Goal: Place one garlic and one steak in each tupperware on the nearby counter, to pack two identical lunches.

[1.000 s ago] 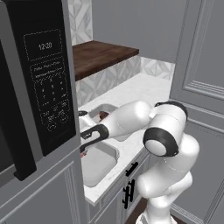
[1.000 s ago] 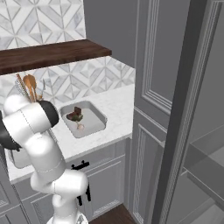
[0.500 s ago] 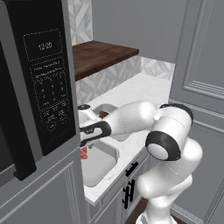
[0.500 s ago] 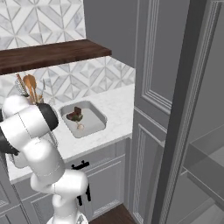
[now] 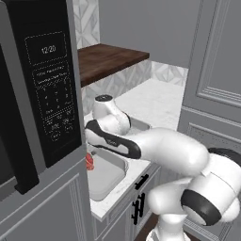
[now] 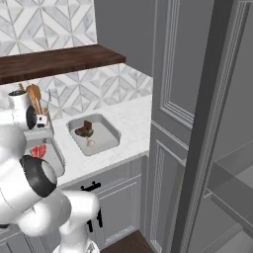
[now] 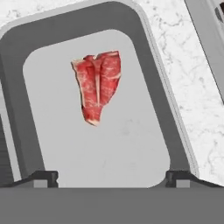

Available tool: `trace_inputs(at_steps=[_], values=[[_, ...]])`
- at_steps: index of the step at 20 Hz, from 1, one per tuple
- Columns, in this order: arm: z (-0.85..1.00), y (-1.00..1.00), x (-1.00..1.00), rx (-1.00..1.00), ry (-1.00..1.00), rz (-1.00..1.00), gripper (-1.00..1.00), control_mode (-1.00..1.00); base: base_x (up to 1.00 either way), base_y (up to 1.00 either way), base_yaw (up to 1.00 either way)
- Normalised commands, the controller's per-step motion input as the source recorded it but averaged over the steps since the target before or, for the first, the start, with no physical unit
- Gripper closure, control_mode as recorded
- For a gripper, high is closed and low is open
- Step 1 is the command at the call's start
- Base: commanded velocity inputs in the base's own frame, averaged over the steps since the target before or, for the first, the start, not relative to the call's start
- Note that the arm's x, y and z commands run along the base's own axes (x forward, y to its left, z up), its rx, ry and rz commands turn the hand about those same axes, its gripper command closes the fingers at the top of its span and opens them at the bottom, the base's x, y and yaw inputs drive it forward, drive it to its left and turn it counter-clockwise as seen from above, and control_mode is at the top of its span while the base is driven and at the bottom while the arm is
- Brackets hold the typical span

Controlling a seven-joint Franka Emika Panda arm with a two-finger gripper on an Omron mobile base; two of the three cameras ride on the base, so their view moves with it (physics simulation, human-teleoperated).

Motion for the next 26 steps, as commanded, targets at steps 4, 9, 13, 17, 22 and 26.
trace_inputs(at_steps=[4, 9, 13, 17, 22, 26], values=[[0.7, -1.0, -1.0, 0.16, -0.2, -0.07, -1.0, -1.0, 0.0, 0.0, 0.0], [0.81, -1.0, -0.96, 0.18, -0.13, -0.15, -1.0, -1.0, 0.0, 0.0, 0.0], [0.72, -0.95, -0.89, 0.14, -0.1, -0.16, -1.0, -1.0, 0.0, 0.0, 0.0], [0.12, -0.51, -0.66, 0.04, 0.0, -0.07, -1.0, -1.0, 0.0, 0.0, 0.0], [0.0, -0.16, -0.37, 0.01, 0.0, -0.04, -1.0, 1.0, -0.38, -0.02, -0.04], [0.0, 0.0, 0.0, 0.0, 0.0, 0.0, -1.0, 1.0, -1.0, 0.0, -0.11]])
